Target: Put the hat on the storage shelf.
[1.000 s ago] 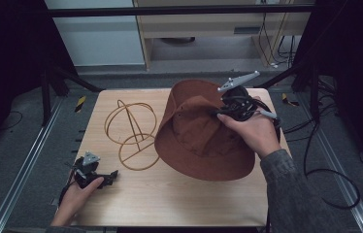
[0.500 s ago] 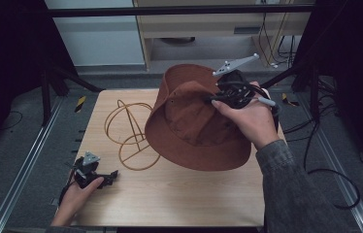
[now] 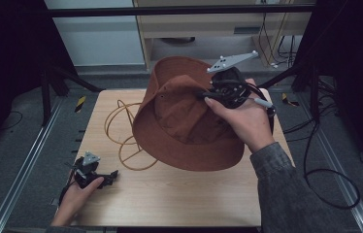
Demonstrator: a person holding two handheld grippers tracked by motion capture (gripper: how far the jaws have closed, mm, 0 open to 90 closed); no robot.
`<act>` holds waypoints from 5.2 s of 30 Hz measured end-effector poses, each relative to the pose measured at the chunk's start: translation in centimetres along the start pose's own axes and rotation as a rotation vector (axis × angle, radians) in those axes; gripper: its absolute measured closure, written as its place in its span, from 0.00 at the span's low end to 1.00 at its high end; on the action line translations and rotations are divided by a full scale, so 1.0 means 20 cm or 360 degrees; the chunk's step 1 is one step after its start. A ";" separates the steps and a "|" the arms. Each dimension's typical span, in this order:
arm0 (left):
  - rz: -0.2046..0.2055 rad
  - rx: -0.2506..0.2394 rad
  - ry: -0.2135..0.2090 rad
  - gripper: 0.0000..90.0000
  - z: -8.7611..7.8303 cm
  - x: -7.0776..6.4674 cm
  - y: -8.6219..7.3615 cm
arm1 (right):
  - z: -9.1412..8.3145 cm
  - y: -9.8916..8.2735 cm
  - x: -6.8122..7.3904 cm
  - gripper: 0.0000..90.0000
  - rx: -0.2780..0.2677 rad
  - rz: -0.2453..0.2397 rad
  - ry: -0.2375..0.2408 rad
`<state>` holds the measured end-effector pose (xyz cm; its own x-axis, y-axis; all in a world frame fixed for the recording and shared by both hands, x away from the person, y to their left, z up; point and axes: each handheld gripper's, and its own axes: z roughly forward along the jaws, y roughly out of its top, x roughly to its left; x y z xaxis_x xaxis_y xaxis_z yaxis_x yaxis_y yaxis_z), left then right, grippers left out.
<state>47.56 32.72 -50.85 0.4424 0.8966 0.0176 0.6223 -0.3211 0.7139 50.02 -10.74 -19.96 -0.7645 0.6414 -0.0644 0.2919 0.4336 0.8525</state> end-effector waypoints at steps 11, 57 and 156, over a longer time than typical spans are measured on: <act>0.0005 0.0007 -0.0002 0.00 0.00 0.00 0.00 | 0.10 0.08 0.08 0.99 -0.0052 -0.0021 0.0040; 0.0002 0.0011 -0.0005 0.00 0.00 0.00 0.00 | 0.57 0.35 0.25 0.98 -0.0087 -0.0006 0.0173; 0.0010 0.0019 -0.0005 0.00 0.00 0.00 0.00 | 0.89 0.31 0.40 0.93 0.0101 -0.0031 0.0305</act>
<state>47.56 32.75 -50.77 0.4485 0.8936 0.0201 0.6271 -0.3306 0.7053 55.97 8.27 -24.51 -0.8639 0.5031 0.0246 0.3071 0.4875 0.8173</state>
